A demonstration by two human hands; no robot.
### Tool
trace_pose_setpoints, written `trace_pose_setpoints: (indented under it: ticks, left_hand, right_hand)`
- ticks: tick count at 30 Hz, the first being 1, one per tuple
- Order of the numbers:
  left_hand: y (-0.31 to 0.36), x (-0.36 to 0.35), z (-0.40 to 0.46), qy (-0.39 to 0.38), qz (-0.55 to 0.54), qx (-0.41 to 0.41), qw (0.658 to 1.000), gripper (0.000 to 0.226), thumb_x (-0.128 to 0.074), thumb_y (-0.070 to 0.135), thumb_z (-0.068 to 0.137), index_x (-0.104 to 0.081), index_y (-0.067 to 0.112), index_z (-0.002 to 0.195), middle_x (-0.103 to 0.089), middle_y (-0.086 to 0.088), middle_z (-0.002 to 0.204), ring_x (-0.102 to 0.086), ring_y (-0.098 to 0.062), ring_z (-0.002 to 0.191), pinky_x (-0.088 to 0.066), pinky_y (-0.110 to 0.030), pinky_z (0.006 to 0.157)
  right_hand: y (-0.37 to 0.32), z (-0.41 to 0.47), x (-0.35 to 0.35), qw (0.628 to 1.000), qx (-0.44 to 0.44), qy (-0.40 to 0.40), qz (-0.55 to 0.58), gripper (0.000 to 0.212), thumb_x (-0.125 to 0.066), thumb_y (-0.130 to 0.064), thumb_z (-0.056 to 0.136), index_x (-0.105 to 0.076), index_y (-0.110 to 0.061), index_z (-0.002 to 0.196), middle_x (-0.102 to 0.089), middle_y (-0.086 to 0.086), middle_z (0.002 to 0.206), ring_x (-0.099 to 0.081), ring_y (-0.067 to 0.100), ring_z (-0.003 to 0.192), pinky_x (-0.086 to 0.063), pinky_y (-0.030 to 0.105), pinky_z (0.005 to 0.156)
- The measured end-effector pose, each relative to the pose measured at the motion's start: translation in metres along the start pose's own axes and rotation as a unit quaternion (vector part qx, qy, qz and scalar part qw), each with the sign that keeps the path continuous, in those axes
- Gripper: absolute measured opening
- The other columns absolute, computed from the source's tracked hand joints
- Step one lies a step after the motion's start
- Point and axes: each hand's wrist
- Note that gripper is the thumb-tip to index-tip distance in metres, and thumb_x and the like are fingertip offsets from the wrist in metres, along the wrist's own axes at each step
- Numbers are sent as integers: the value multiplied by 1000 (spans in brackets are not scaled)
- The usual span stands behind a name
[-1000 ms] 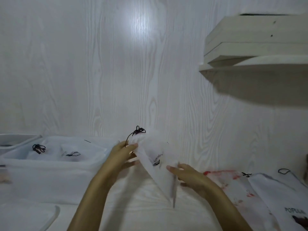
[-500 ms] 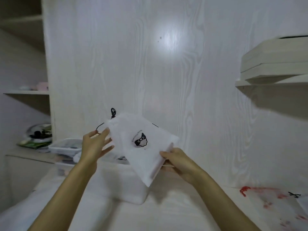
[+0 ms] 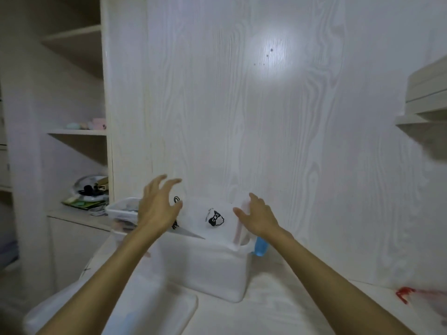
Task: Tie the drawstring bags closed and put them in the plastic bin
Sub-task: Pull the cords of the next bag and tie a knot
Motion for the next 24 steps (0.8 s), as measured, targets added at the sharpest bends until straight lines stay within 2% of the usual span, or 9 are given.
trace_pose_setpoints:
  ticks: [2, 5, 7, 10, 13, 15, 18, 20, 24]
  left_hand:
    - [-10, -14, 5, -114, 58, -51, 991, 58, -54, 26, 94, -30, 29, 147, -8, 0, 160, -8, -22, 146, -20, -45, 115]
    - [-14, -36, 12, -262, 115, -50, 957, 63, -41, 41, 98, -8, 33, 151, 7, 1, 160, 4, -22, 148, -11, -44, 119]
    - [-18, -48, 15, -355, 143, -9, 924, 63, -38, 48, 97, -7, 34, 151, 3, 1, 160, -5, -24, 148, -12, -44, 118]
    - [-21, -53, 18, -424, 196, 71, 881, 60, -37, 54, 94, -20, 35, 149, -12, 2, 160, -17, -26, 145, -15, -42, 118]
    - [-13, -50, 16, -375, 311, 87, 869, 67, -33, 62, 90, -30, 28, 148, -21, -2, 157, -13, -29, 145, -12, -47, 115]
    - [-8, -49, 11, -334, 308, 112, 884, 68, -41, 59, 88, -36, 22, 145, -26, -7, 154, -15, -30, 143, -14, -47, 114]
    - [-6, -47, 1, -279, 238, 129, 921, 55, -56, 45, 83, -51, 22, 133, -39, -9, 145, -26, -30, 137, -24, -43, 110]
    - [-2, -45, -6, -211, 182, 109, 954, 54, -61, 36, 82, -50, 25, 134, -47, -6, 140, -35, -28, 132, -31, -39, 105]
    - [14, -39, -27, -51, 46, 6, 998, 43, -61, 21, 85, -57, 23, 128, -58, -3, 130, -46, -27, 122, -36, -38, 99]
  right_hand:
    - [8, -1, -1, 998, 23, 23, -60, 75, -50, -41, 94, -7, -19, 152, -23, 7, 154, -26, 30, 138, -26, 42, 108]
    - [18, -1, -6, 983, 25, -117, -140, 57, -45, -41, 95, -26, -30, 148, -22, -4, 156, -17, 24, 143, -16, 43, 114]
    - [22, 0, -9, 971, 19, -177, -158, 45, -40, -44, 97, -41, -33, 140, -26, -7, 155, -11, 22, 145, -8, 46, 116]
    - [24, 6, -8, 973, 5, -168, -156, 41, -47, -44, 93, -50, -35, 133, -37, -5, 149, -14, 20, 143, -7, 47, 116]
    - [19, 13, -12, 971, -4, -163, -174, 40, -56, -41, 90, -55, -33, 129, -43, 1, 142, -18, 22, 140, -12, 45, 114]
    - [17, 14, -17, 974, -3, -161, -160, 37, -58, -40, 88, -60, -31, 124, -46, 3, 138, -18, 22, 138, -15, 45, 113]
    - [26, 10, -18, 988, 25, -138, -61, 30, -57, -45, 88, -67, -32, 113, -50, 1, 137, -26, 20, 137, -22, 44, 113]
    - [39, 0, -10, 993, 63, -94, 31, 25, -57, -40, 90, -69, -29, 109, -51, -3, 137, -36, 15, 134, -28, 37, 111]
    - [79, -31, 9, 981, 185, 49, -5, 18, -58, -31, 92, -70, -31, 105, -57, -3, 129, -44, 13, 126, -29, 30, 105]
Point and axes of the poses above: each hand's wrist, its own z-axis towards the middle knuckle, its own x-axis out of the back of the hand, y = z × x
